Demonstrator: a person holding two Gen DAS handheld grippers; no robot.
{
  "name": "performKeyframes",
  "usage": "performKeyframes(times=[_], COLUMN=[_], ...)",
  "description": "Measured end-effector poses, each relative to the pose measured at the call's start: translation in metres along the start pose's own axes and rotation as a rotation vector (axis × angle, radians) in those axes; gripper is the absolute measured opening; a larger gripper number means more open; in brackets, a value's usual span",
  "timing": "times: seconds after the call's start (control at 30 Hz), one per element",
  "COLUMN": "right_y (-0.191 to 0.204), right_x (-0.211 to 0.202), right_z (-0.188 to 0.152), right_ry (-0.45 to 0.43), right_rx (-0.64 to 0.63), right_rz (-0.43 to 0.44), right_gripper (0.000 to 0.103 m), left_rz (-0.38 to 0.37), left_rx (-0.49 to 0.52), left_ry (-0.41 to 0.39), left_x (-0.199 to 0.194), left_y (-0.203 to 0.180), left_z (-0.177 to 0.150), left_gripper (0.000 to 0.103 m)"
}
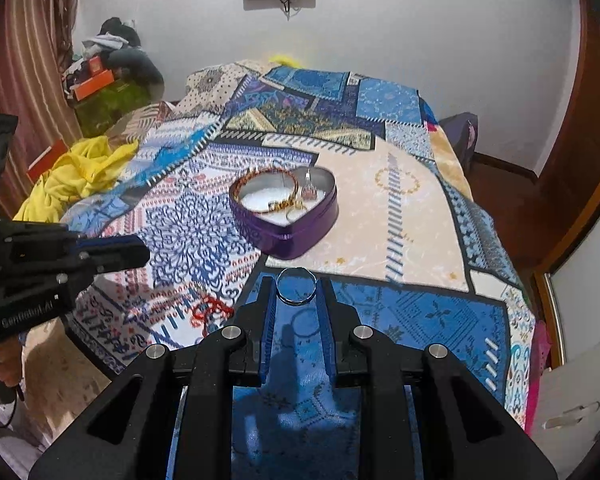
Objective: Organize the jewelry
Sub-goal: 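Grasp the silver ring with right tool and lift it while left tool carries an item to the tin, then lower the silver ring into the tin with right tool while left tool releases its item there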
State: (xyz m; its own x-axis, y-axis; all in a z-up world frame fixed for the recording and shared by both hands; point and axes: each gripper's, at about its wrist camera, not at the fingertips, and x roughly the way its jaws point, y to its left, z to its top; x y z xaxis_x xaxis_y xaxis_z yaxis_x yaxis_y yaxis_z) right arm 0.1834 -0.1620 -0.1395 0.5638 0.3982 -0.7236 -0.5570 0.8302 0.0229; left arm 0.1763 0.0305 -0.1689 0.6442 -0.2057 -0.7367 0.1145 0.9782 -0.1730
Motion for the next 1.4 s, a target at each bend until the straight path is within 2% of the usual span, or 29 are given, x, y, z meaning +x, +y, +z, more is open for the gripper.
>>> performKeyframes(times=[0.3, 0.77, 1.03, 1.4], right_y=[-0.001, -0.006, -0.011, -0.023], right_x=[-0.011, -0.006, 0.012, 0.044], right_z=[0.018, 0.046, 0.052, 0.060], right_ry=[-0.064, -0.127, -0.110, -0.041], right_rx=[0.008, 0.026, 0.035, 0.047], right_rz=[0.007, 0.019, 0.029, 0.045], right_gripper=[0.018, 0.018, 0.018, 0.018], left_rz=[0.027, 0.001, -0.015, -0.061], left_rx=[0.025, 0.048, 0.038, 0.028], left_ry=[-0.069, -0.115, -0.098, -0.065], left_x=[-0.012, 0.003, 0.026, 0.060], left_y=[0.001, -0.006, 0.001, 0.005], left_z=[0.026, 0.056, 0.065, 0.076], left_gripper=[0.005, 0.005, 0.005, 0.005])
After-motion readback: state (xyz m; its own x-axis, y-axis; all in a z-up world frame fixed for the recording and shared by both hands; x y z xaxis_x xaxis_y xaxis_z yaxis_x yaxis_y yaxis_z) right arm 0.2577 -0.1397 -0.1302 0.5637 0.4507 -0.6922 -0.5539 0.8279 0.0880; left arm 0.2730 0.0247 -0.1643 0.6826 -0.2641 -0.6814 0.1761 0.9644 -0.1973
